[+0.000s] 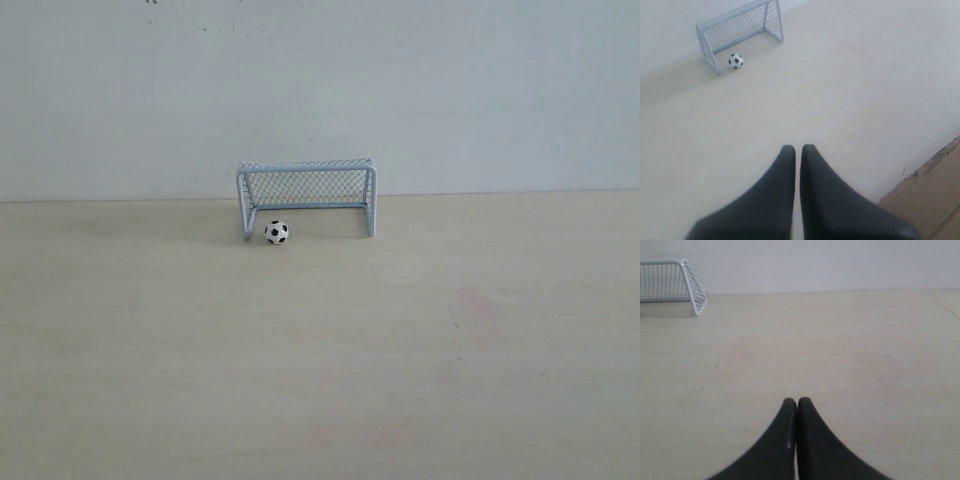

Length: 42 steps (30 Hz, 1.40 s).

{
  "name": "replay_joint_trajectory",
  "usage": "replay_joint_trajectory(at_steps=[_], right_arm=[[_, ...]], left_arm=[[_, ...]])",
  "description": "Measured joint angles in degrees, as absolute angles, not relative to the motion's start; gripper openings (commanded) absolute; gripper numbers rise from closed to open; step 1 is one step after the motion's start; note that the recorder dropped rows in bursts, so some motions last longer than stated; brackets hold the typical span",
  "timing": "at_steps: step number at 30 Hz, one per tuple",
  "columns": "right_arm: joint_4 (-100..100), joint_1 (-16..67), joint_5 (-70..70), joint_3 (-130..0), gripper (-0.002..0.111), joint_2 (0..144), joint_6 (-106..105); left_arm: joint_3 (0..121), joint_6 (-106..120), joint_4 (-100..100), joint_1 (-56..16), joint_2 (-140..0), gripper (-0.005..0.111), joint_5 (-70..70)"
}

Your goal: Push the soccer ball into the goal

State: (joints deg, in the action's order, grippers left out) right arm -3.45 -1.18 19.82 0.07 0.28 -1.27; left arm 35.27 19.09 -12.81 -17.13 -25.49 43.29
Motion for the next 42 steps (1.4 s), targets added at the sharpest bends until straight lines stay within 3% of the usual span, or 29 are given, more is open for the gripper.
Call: replay_joint_trajectory(at_steps=[9,18,27,36,42], right_arm=[[-3.5,-1.2,19.8,0.1,0.000,0.3,-1.3],[-3.5,-1.2,19.8,0.1,0.000,0.3,-1.3],[-3.5,-1.2,19.8,0.1,0.000,0.3,-1.3],[-3.5,-1.2,19.8,0.1,0.000,0.3,-1.3],[-3.5,-1.2,19.8,0.1,0.000,0.3,-1.3]], left_arm=[[35.3,19.1,-12.1,-14.4,-13.2,0.004,43.3],[28.3,19.1,-11.8,-2.9,-0.3,0.004,36.2],[0.9,19.1,-14.2,-2.7,-0.1,0.004,12.8],[0.2,18.0,-15.6,-2.7,-0.1,0.004,13.0],[0.2,2.7,-18.4,-2.7,-0.1,0.004,13.2]])
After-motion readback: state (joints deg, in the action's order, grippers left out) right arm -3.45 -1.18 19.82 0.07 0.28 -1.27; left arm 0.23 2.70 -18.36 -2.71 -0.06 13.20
